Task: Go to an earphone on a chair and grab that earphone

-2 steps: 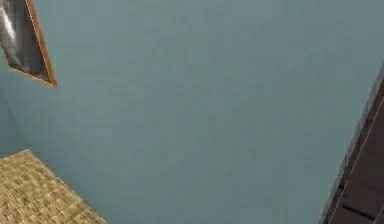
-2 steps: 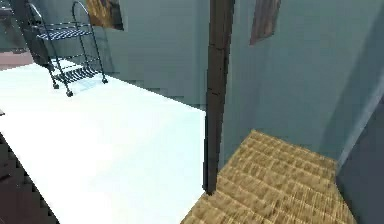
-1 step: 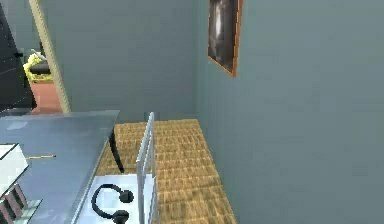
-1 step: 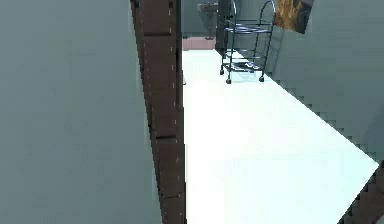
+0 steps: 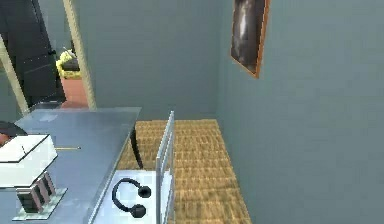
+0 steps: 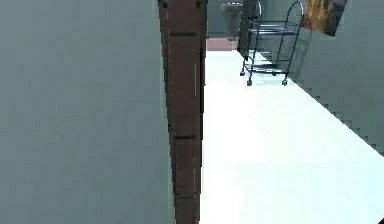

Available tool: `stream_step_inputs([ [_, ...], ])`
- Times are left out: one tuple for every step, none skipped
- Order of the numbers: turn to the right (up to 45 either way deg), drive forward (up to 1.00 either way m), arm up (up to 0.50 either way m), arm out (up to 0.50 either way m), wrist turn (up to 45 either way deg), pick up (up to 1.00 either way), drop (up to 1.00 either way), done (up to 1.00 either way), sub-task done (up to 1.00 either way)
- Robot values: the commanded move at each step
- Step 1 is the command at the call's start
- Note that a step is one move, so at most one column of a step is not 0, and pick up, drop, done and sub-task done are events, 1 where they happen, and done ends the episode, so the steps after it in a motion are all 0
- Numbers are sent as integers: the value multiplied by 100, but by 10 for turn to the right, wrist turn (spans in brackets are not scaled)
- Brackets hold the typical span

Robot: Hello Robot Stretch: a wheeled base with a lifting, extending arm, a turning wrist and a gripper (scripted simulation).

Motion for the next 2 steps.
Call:
stream_step_inputs([
  [0,15,0,0,0,0,0,0,0],
  [-450,0,0,0,0,0,0,0,0],
])
